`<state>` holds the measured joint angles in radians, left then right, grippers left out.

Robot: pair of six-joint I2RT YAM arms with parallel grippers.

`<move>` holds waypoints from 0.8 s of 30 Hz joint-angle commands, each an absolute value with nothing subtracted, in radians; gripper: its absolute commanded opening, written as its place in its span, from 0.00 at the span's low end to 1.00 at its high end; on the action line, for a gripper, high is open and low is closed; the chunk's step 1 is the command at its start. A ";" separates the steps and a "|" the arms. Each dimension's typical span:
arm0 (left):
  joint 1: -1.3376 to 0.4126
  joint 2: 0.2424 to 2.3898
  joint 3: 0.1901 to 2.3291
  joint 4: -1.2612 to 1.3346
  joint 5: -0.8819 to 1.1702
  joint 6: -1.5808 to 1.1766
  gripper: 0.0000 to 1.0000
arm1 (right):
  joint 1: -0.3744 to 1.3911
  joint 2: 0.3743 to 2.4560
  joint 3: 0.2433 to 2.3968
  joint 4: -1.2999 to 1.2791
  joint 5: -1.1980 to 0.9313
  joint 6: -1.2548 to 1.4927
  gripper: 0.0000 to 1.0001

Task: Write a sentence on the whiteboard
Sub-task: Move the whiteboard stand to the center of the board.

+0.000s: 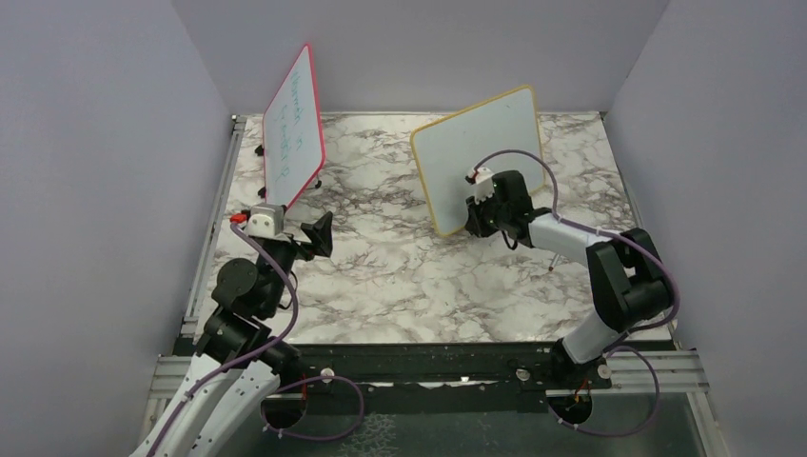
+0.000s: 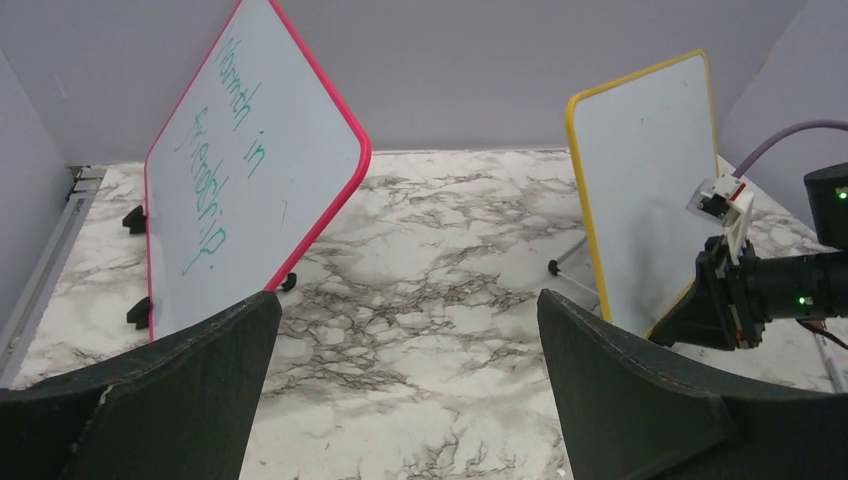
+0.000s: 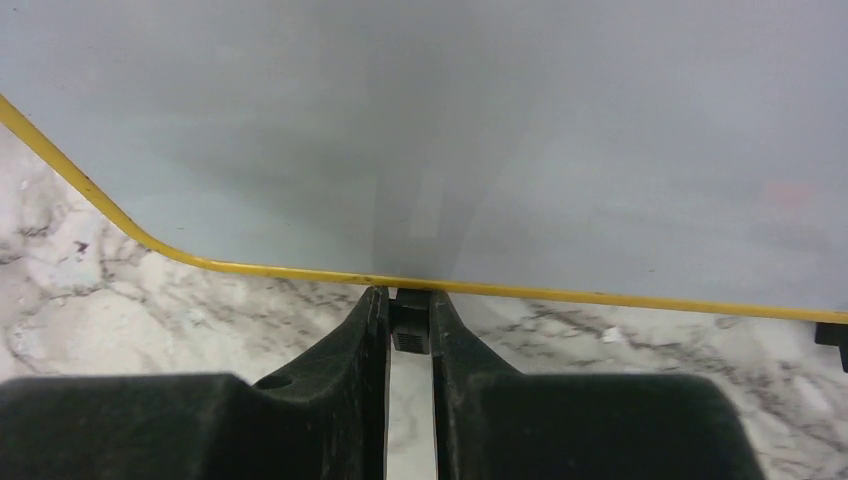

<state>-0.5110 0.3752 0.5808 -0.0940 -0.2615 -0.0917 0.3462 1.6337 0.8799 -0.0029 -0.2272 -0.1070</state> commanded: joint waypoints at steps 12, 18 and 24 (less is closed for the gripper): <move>-0.514 0.320 0.578 -0.102 -0.281 -0.091 0.99 | 0.751 1.514 0.726 0.156 0.009 0.169 0.05; -0.514 0.302 0.578 -0.113 -0.314 -0.092 0.99 | 0.877 1.576 0.774 0.160 0.075 0.189 0.04; -0.513 0.288 0.574 -0.116 -0.330 -0.098 0.99 | 0.952 1.608 0.805 0.130 0.125 0.191 0.04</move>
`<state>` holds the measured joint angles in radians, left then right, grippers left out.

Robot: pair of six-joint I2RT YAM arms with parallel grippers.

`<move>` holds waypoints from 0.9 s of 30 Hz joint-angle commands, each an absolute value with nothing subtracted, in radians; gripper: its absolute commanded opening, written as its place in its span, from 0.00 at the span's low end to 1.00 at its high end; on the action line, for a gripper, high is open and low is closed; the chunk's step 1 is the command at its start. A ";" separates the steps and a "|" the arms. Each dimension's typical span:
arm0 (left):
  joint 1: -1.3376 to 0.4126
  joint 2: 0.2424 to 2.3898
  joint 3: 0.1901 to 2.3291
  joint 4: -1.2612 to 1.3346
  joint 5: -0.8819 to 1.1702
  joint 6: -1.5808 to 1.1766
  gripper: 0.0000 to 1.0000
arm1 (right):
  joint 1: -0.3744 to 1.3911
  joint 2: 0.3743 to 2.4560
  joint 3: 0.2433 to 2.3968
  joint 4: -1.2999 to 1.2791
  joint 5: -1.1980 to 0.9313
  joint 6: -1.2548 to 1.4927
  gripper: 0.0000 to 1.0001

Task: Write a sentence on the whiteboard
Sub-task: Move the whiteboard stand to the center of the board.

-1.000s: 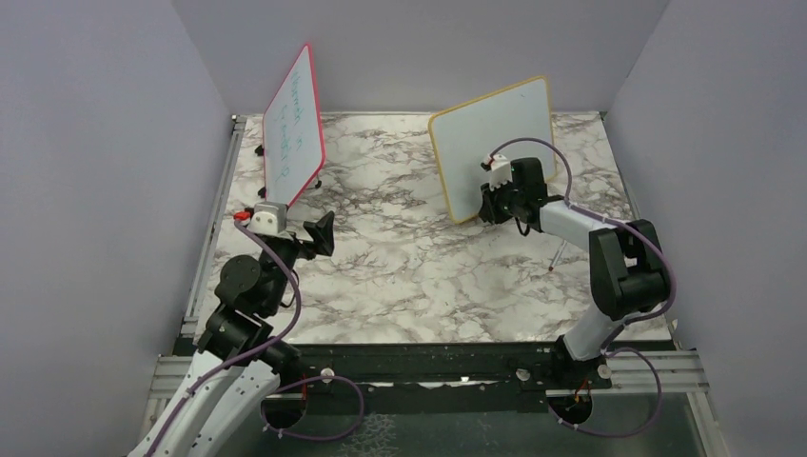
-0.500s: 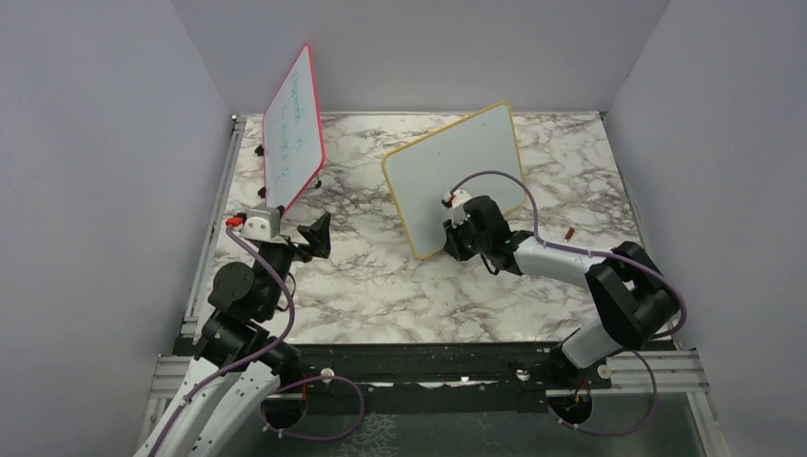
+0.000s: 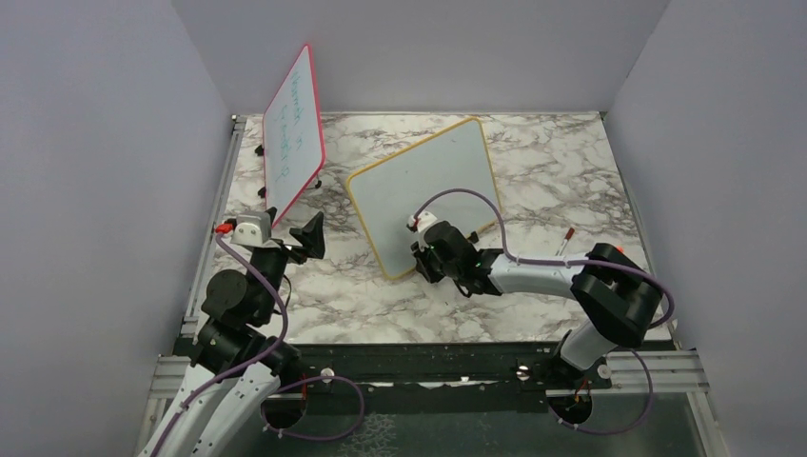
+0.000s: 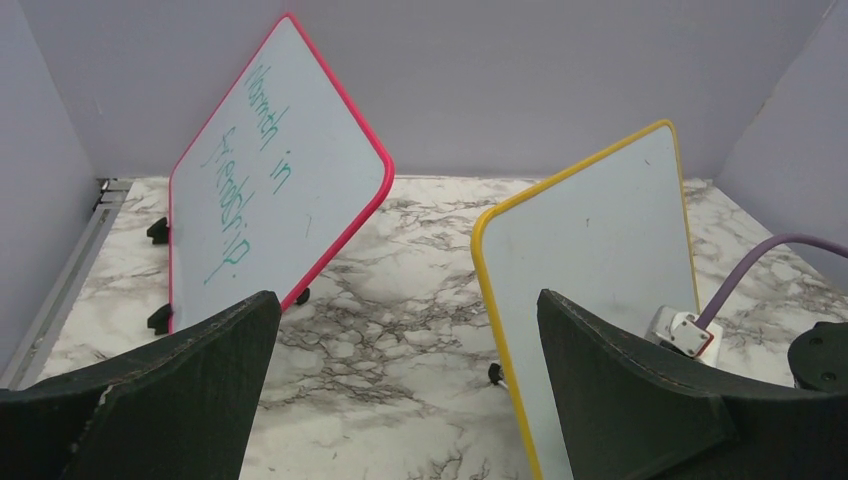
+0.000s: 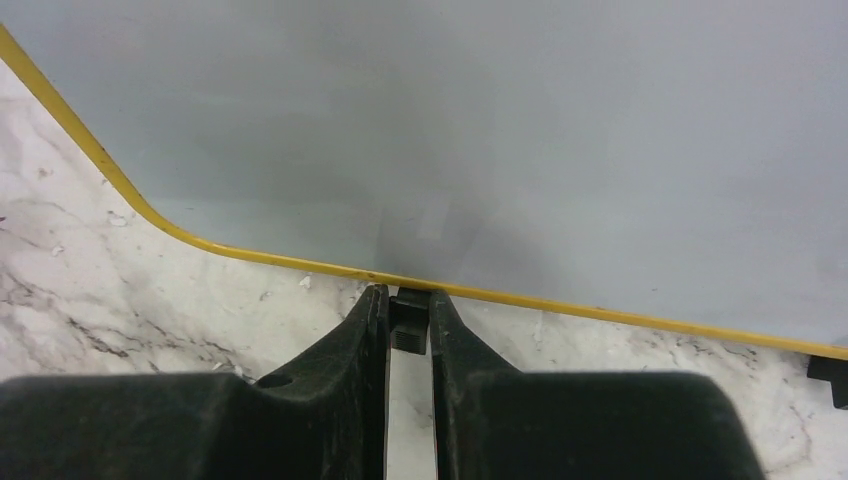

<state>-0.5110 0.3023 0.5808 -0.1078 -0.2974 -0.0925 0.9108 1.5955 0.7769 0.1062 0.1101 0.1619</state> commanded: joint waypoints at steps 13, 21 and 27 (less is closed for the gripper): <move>-0.512 0.298 0.579 -0.117 -0.330 -0.098 0.99 | 1.019 1.436 0.674 0.022 0.343 0.426 0.02; -0.512 0.307 0.579 -0.118 -0.328 -0.098 0.99 | 1.062 1.469 0.680 0.002 0.487 0.541 0.02; -0.512 0.316 0.582 -0.120 -0.327 -0.098 0.99 | 1.104 1.548 0.752 0.002 0.624 0.617 0.01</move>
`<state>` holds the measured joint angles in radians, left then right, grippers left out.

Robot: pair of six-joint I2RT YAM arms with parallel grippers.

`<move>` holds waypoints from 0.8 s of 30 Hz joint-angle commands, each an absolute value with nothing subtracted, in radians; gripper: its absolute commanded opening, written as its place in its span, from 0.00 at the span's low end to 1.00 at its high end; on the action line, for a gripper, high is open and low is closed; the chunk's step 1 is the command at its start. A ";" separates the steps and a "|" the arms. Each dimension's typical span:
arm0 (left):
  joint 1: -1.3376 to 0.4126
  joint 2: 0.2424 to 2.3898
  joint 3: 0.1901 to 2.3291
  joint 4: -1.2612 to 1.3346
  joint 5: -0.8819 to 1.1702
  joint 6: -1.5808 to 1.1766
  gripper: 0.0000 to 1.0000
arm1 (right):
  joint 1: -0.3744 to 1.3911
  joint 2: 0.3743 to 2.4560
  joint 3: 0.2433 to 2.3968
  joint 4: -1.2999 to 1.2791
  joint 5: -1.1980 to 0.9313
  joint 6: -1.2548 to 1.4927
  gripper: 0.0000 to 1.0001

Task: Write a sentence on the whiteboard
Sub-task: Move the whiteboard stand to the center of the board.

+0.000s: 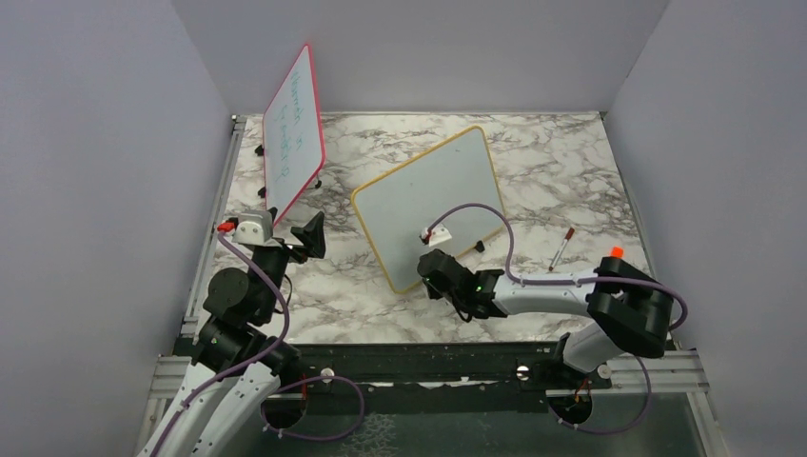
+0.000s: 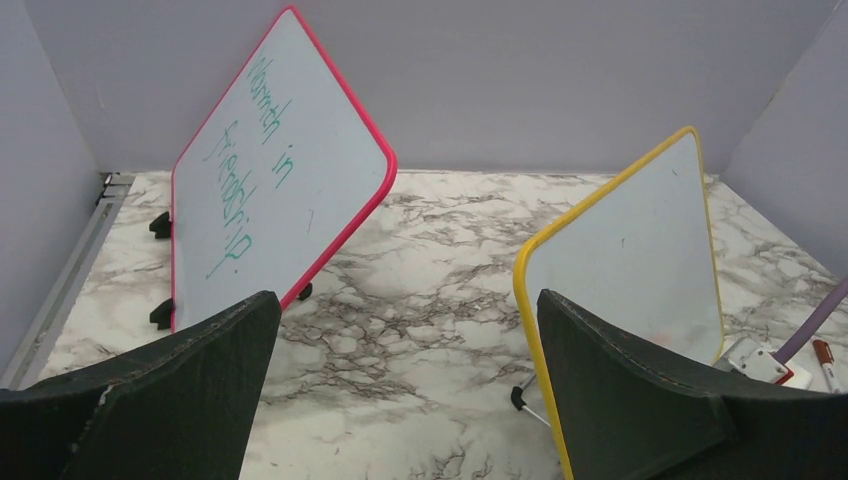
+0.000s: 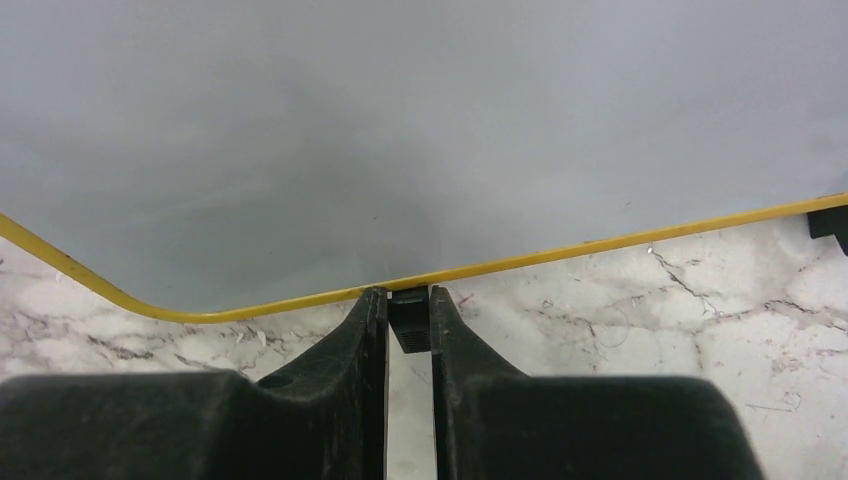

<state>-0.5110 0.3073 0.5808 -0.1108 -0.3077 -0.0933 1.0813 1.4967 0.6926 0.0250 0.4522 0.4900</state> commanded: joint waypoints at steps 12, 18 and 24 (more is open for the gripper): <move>-0.511 0.309 0.581 -0.120 -0.325 -0.098 0.99 | 1.111 1.552 0.780 -0.056 0.693 0.639 0.27; -0.511 0.305 0.581 -0.126 -0.326 -0.101 0.99 | 1.111 1.491 0.829 -0.189 0.679 0.623 0.48; -0.511 0.317 0.590 -0.136 -0.320 -0.106 0.99 | 1.111 1.421 0.902 -0.374 0.751 0.643 0.71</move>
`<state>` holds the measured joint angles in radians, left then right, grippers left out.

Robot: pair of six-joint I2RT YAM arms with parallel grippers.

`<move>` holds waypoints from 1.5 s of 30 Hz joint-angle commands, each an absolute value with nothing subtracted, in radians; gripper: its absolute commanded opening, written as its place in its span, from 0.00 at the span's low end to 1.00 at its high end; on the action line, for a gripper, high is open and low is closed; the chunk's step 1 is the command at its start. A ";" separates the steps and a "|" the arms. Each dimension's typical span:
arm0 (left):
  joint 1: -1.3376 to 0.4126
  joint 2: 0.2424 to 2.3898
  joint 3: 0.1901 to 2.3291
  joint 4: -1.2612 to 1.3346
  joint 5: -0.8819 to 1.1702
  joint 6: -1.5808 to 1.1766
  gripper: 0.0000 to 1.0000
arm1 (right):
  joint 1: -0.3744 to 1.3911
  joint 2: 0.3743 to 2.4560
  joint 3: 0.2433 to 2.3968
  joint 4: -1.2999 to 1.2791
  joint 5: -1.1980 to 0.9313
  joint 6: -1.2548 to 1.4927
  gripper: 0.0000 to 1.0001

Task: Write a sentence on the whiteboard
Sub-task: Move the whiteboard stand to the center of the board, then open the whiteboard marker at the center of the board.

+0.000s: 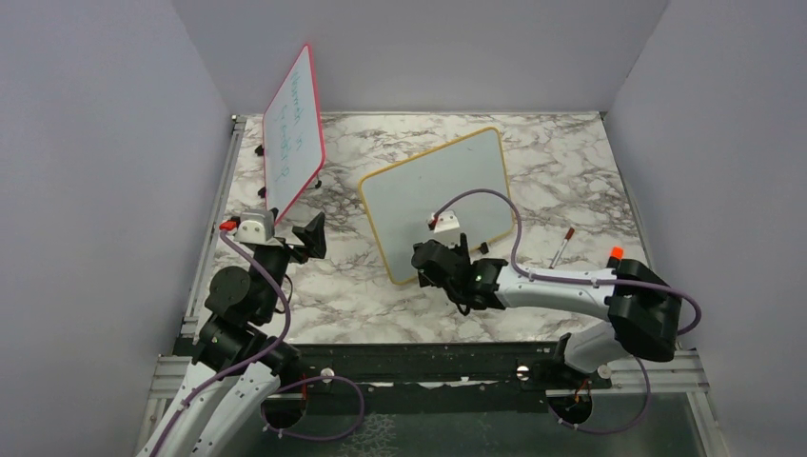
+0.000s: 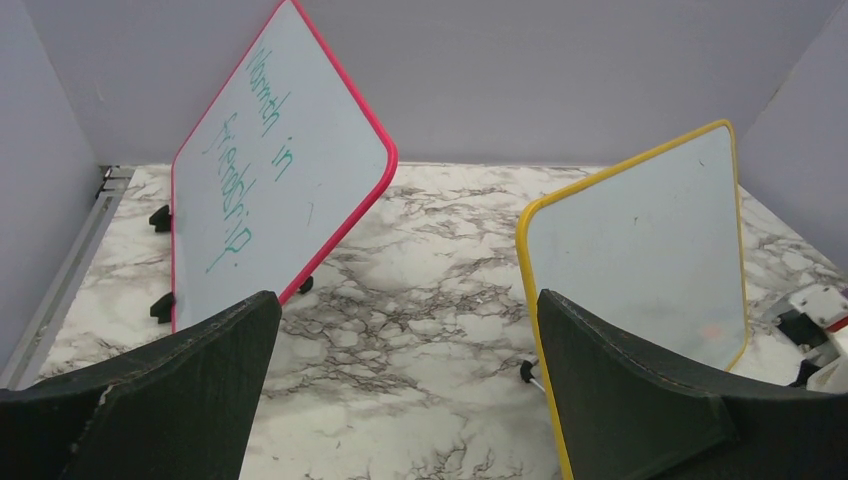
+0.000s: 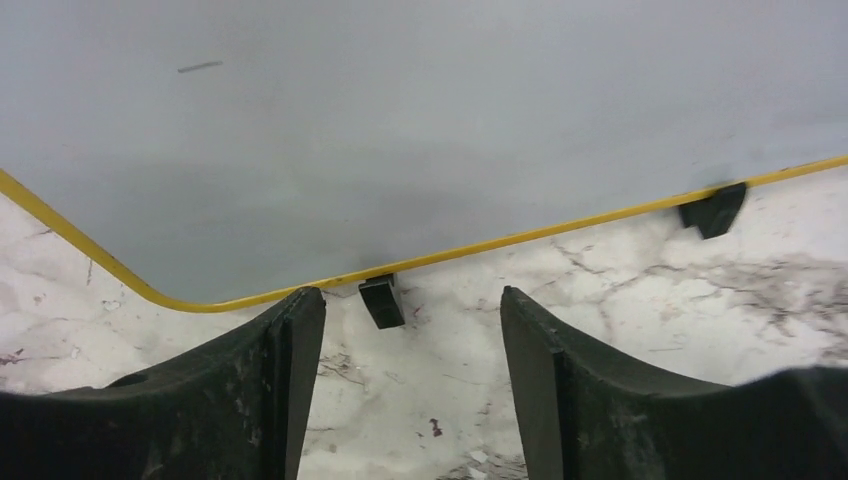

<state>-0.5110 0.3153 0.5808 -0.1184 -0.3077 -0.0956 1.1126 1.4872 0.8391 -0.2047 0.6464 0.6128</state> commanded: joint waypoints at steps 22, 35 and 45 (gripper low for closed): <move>-0.512 0.354 0.589 -0.126 -0.313 -0.137 0.99 | 0.527 1.164 0.913 -0.734 0.688 0.624 1.00; -0.512 0.355 0.588 -0.126 -0.334 -0.133 0.99 | 0.106 1.264 0.803 -0.551 0.443 0.523 0.90; -0.512 0.377 0.584 -0.115 -0.310 -0.127 0.99 | -0.040 1.380 0.781 -0.469 0.299 0.477 0.61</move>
